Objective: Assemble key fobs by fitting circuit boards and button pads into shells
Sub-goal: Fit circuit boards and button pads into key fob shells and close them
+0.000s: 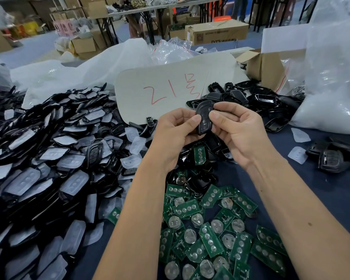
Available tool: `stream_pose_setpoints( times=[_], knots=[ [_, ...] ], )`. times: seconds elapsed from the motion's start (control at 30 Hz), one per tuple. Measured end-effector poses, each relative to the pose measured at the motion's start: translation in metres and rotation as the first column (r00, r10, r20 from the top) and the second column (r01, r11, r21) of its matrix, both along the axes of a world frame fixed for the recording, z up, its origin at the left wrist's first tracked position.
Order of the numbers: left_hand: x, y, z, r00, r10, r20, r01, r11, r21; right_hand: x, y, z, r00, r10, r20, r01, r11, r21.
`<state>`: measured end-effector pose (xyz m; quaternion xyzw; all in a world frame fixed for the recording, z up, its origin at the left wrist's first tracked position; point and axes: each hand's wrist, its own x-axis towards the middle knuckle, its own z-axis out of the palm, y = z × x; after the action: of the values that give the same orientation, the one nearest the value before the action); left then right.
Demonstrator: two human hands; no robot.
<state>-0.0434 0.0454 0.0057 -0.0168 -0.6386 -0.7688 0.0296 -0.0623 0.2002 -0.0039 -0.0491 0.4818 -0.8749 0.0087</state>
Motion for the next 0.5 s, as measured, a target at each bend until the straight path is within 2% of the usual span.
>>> stream_pose_setpoints(
  times=[0.07,0.13,0.17,0.23,0.3,0.4,0.5],
  knots=[
    [-0.001,0.001,0.001,0.997,0.065,-0.05,-0.068,0.996,-0.062,0.0,-0.004,-0.001,0.998,-0.053,-0.018,0.053,0.998,0.037],
    [-0.003,0.003,0.002,0.981,0.143,-0.135,-0.167,0.968,-0.19,0.0,-0.008,-0.003,0.994,-0.102,-0.042,0.106,0.991,0.085],
    [-0.005,0.003,0.001,0.964,0.177,-0.201,-0.231,0.928,-0.292,0.001,-0.011,-0.003,0.992,-0.115,-0.05,0.12,0.988,0.102],
    [-0.006,0.003,0.0,0.912,0.188,-0.363,-0.36,0.793,-0.491,0.002,-0.016,-0.004,0.99,-0.128,-0.051,0.134,0.983,0.124],
    [-0.005,0.004,0.002,0.868,0.124,-0.481,-0.427,0.679,-0.597,0.005,-0.02,-0.004,0.99,-0.139,-0.035,0.142,0.983,0.119],
    [-0.002,0.008,0.003,0.808,0.035,-0.588,-0.5,0.568,-0.654,0.007,-0.023,-0.002,0.994,-0.11,-0.027,0.111,0.992,0.053],
    [-0.002,0.009,0.005,0.784,0.016,-0.621,-0.526,0.548,-0.651,0.008,-0.02,-0.001,0.996,-0.082,-0.021,0.082,0.997,-0.006]
  ],
)
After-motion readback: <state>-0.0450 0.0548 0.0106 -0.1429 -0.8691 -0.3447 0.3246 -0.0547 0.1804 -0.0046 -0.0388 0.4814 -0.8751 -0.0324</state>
